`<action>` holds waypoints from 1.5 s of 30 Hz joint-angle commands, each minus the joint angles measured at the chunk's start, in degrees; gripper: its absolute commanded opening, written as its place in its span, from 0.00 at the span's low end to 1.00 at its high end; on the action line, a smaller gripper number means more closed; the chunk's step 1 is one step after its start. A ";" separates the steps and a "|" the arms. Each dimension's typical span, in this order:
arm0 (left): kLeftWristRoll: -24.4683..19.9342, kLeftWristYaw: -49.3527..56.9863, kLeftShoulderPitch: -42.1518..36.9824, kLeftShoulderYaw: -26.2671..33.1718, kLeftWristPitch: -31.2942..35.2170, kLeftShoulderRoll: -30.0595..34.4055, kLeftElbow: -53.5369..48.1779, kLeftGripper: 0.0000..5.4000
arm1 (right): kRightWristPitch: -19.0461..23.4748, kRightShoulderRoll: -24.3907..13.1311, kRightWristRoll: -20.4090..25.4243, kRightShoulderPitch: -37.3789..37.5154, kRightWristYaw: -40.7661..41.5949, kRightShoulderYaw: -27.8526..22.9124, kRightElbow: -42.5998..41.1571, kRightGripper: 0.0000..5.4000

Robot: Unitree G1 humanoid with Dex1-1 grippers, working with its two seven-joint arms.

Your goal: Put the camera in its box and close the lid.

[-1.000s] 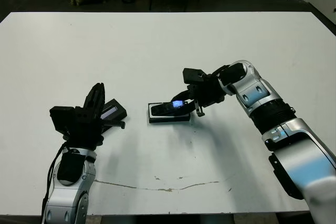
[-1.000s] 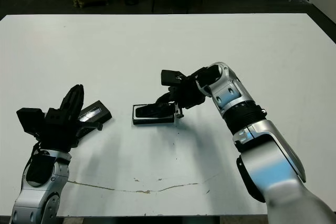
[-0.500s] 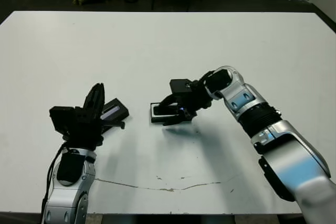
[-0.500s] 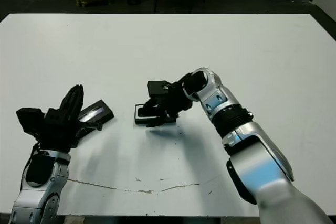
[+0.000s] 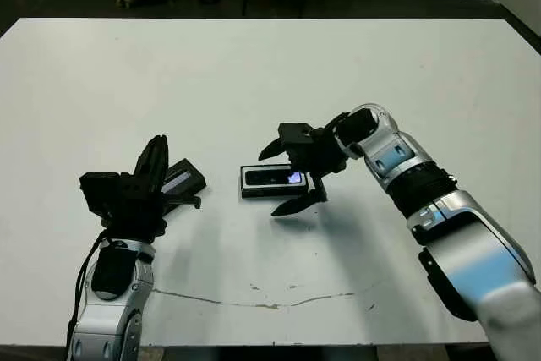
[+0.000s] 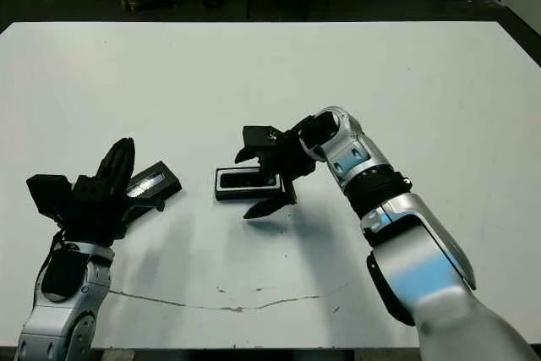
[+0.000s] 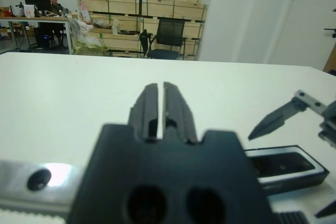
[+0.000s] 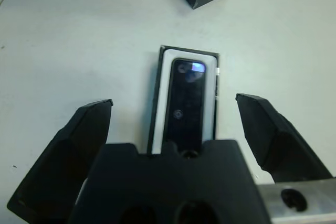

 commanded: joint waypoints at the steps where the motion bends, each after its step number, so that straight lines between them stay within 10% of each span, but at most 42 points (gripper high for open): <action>1: -0.38 -0.32 0.88 0.30 0.00 -0.05 1.27 0.00 | 3.37 -1.17 2.82 -0.82 -0.62 -3.63 -2.24 0.99; 9: -0.08 -0.23 1.10 0.37 -0.98 0.12 1.72 0.00 | 11.12 -2.61 13.60 5.05 -7.57 -15.39 -15.47 0.93; 31: -0.41 -0.89 0.89 1.50 -2.81 0.68 2.77 0.00 | 21.07 -4.19 23.23 43.89 -44.67 -32.54 -53.46 0.00; 36: -1.56 -1.69 1.07 2.29 -3.68 0.73 3.40 0.00 | 15.43 0.11 23.99 51.40 -51.57 -35.04 -56.88 0.00; 40: -1.26 -1.43 1.33 2.56 -3.45 0.69 3.10 0.00 | 20.88 4.93 21.18 57.62 -64.62 -34.95 -65.37 0.00; 45: -0.64 -1.80 1.56 2.92 -4.57 1.24 3.20 0.00 | 18.09 9.55 20.31 61.70 -70.24 -33.17 -65.47 0.00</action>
